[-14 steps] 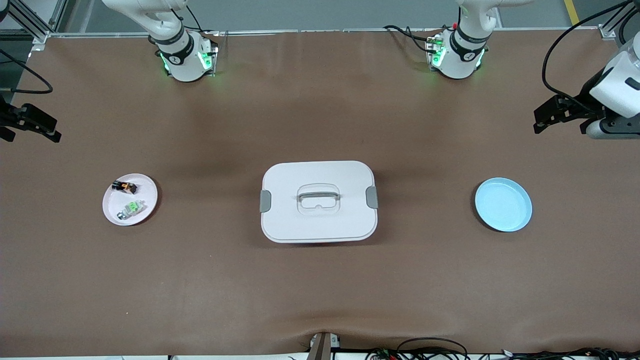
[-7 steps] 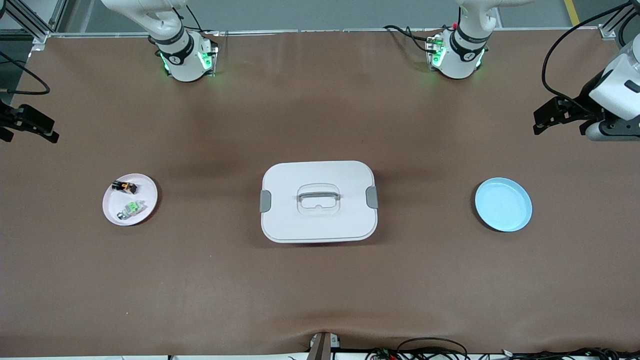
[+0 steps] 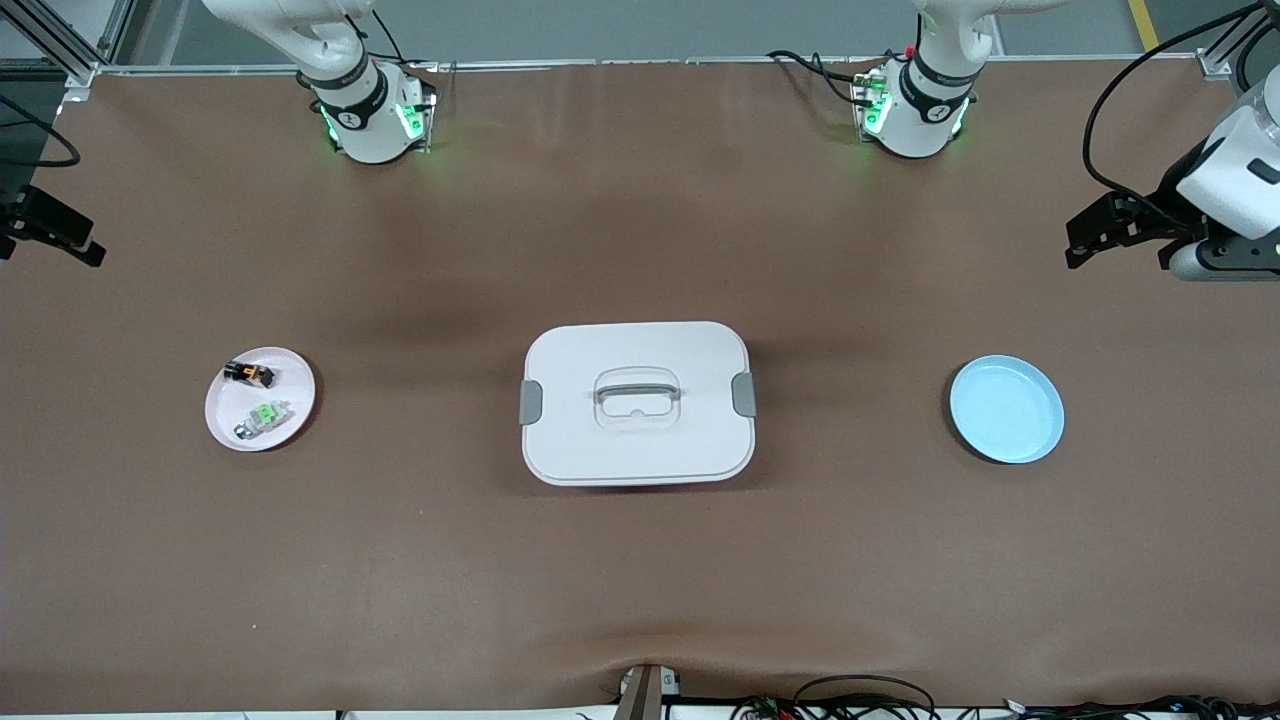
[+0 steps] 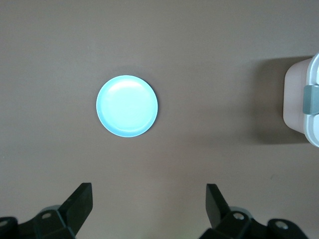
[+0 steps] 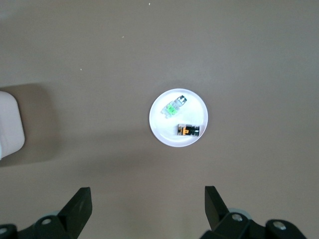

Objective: Transfer orange switch to right arm and place

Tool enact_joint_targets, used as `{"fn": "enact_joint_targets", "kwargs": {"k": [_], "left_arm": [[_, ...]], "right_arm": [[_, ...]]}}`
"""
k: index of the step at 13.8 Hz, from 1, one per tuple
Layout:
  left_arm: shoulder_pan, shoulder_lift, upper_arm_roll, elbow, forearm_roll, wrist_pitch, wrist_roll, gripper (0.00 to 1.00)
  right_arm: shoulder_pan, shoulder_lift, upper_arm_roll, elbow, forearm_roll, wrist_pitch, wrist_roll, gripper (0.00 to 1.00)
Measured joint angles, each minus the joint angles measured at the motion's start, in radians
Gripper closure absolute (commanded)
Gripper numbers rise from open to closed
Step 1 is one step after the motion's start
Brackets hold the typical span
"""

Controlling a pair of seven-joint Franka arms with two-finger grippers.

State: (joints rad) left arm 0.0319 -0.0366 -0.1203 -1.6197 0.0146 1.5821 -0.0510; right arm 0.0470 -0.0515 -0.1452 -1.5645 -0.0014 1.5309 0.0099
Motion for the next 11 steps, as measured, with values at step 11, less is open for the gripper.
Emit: {"fn": "enact_joint_targets", "kwargs": {"k": [11], "left_arm": [[0.0, 0.0, -0.002, 0.001, 0.0, -0.009, 0.0, 0.0]], "right_arm": [[0.007, 0.001, 0.0, 0.003, 0.002, -0.012, 0.0, 0.0]]}}
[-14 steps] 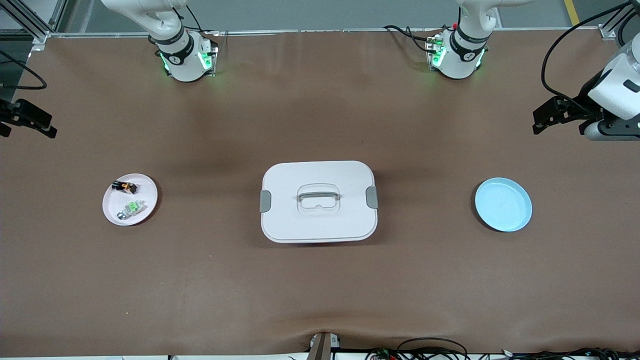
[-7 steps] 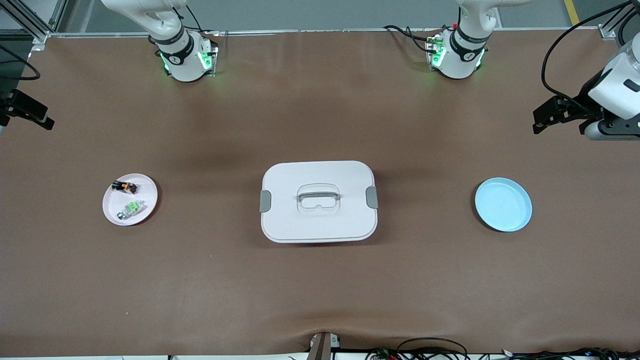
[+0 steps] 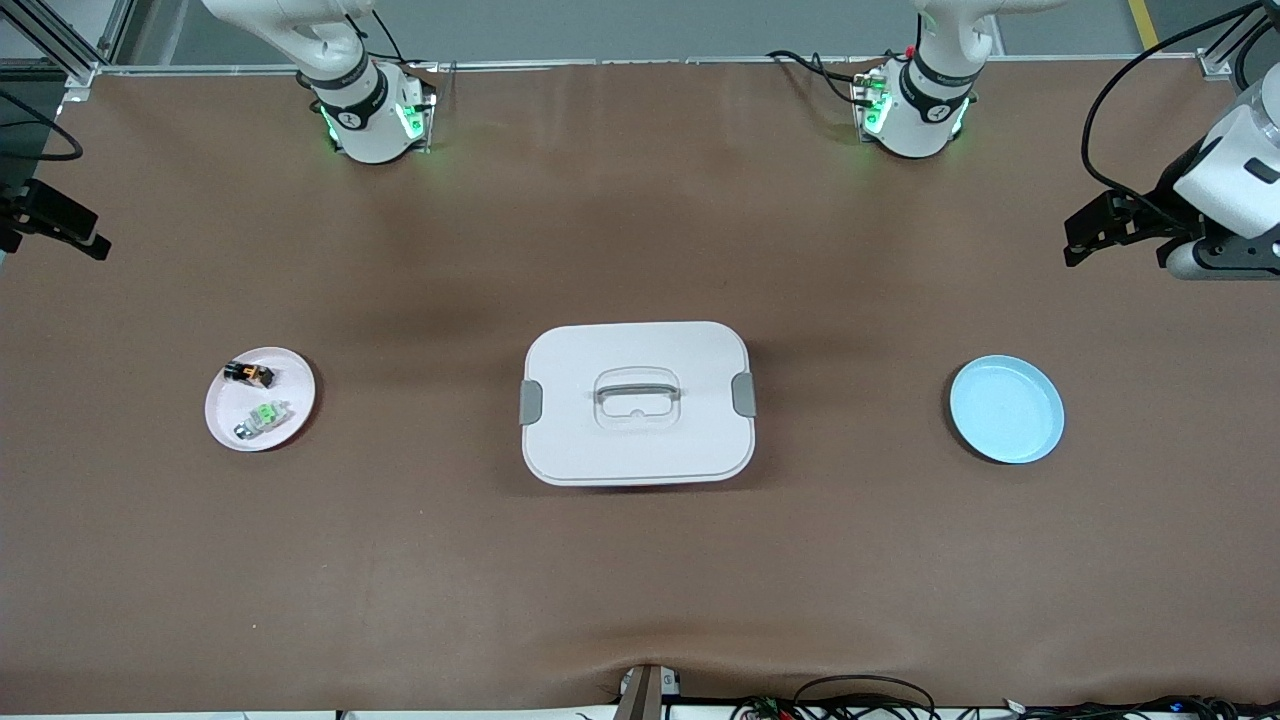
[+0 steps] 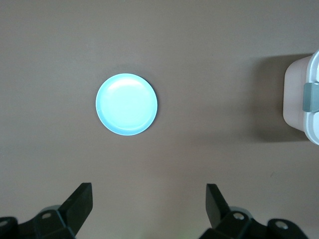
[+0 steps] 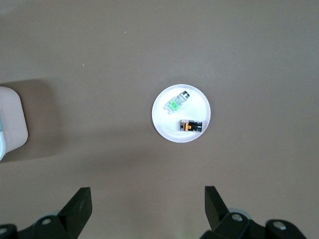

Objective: Transfer orange switch to right arm and place

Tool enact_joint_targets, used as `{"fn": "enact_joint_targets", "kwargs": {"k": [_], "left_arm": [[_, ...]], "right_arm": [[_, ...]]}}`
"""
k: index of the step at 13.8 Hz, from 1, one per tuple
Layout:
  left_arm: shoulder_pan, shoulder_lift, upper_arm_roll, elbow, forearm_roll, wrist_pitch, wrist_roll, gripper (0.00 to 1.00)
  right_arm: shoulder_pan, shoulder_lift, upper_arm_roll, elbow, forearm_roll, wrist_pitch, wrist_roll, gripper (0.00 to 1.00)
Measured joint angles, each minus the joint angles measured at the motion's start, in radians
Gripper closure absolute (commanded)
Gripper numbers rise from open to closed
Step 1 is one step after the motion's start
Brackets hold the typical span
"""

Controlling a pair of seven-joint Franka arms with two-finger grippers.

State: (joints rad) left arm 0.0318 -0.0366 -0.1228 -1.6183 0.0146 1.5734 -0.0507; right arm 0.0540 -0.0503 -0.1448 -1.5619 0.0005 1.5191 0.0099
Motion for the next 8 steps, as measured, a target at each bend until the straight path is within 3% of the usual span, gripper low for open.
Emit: {"fn": "enact_joint_targets", "kwargs": {"k": [8], "left_arm": [[-0.001, 0.0, -0.002, 0.0, 0.0, -0.001, -0.027, 0.0]], "right_arm": [[0.011, 0.006, -0.007, -0.001, 0.0, -0.003, -0.029, 0.0]]}}
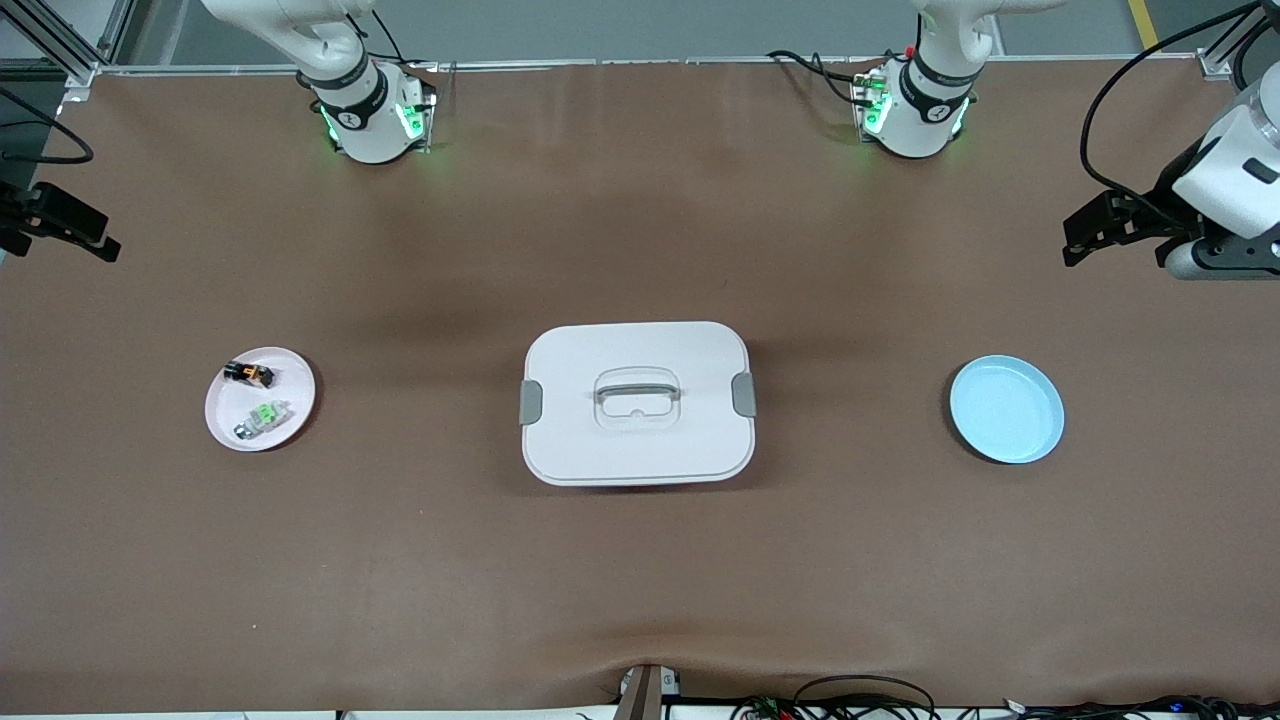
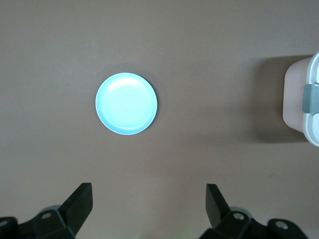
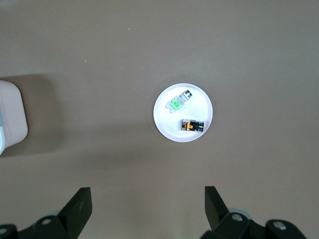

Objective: Transfer orange switch to right arm and place

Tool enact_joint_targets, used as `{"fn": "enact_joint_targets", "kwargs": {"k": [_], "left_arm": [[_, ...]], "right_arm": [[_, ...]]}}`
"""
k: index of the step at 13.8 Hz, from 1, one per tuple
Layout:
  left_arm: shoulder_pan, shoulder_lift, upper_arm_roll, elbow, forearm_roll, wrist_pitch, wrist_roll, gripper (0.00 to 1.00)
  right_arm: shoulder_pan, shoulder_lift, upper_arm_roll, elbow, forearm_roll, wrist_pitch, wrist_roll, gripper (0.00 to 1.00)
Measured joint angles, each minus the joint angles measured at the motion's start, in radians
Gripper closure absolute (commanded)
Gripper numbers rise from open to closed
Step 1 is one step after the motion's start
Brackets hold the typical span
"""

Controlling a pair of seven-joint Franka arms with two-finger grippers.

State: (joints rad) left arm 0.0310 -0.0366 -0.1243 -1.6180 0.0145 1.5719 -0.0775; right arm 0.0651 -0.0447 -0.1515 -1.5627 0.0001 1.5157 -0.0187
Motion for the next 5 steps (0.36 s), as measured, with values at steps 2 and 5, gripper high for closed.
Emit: {"fn": "enact_joint_targets", "kwargs": {"k": [2, 5], "left_arm": [[0.0, 0.0, 0.0, 0.0, 0.0, 0.0, -0.012, 0.0], [-0.001, 0.0, -0.001, 0.0, 0.0, 0.0, -0.018, 0.0]], "right_arm": [[0.0, 0.0, -0.005, 0.0, 0.0, -0.009, -0.014, 0.0], [0.0, 0.0, -0.006, 0.001, 0.0, -0.016, -0.015, 0.0]]}}
